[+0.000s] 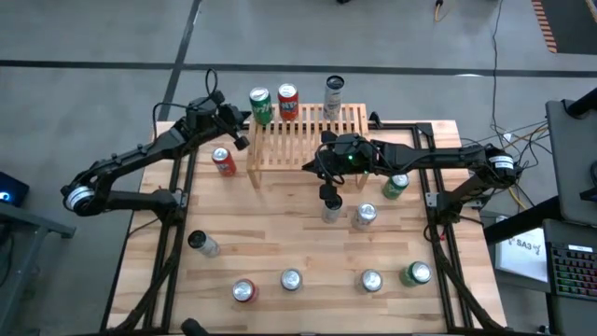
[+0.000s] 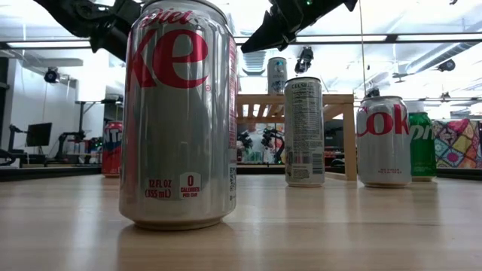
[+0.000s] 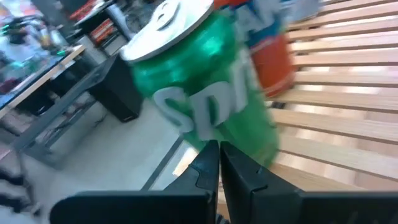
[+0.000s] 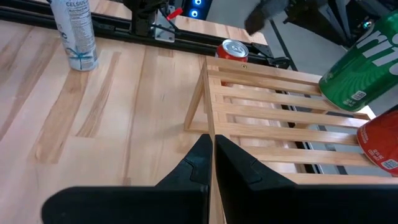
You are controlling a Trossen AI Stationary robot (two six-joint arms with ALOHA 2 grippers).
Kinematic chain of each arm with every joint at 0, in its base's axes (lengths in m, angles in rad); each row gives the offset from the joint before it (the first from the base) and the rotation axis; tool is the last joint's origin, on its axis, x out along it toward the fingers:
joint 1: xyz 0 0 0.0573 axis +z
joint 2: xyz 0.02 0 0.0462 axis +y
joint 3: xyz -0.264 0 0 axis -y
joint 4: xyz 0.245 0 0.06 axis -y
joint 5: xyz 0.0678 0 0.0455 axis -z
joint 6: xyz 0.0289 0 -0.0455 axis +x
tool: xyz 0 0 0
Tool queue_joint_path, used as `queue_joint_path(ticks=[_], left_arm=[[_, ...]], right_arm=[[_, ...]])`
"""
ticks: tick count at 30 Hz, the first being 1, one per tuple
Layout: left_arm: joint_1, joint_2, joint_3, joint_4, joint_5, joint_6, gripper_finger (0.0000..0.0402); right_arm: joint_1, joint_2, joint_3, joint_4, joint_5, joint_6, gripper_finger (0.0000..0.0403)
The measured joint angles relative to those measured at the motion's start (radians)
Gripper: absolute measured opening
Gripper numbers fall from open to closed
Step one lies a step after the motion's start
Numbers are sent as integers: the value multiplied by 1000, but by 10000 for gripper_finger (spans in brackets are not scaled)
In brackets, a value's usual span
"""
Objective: Place canned beverage on shelf
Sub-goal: Put the middle left green soda can on the shelf
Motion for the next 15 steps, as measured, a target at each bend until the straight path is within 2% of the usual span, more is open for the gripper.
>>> queue_joint_path(ticks=[3,5,15], left_arm=[[0,-3,0,-19,143,24,0],[-2,6,0,-2,195,33,0],[2,73,0,64,148,22,0]], right_arm=[[0,0,0,0,0,0,9],[0,0,0,3,0,0,9],[0,0,0,6,0,8,9]])
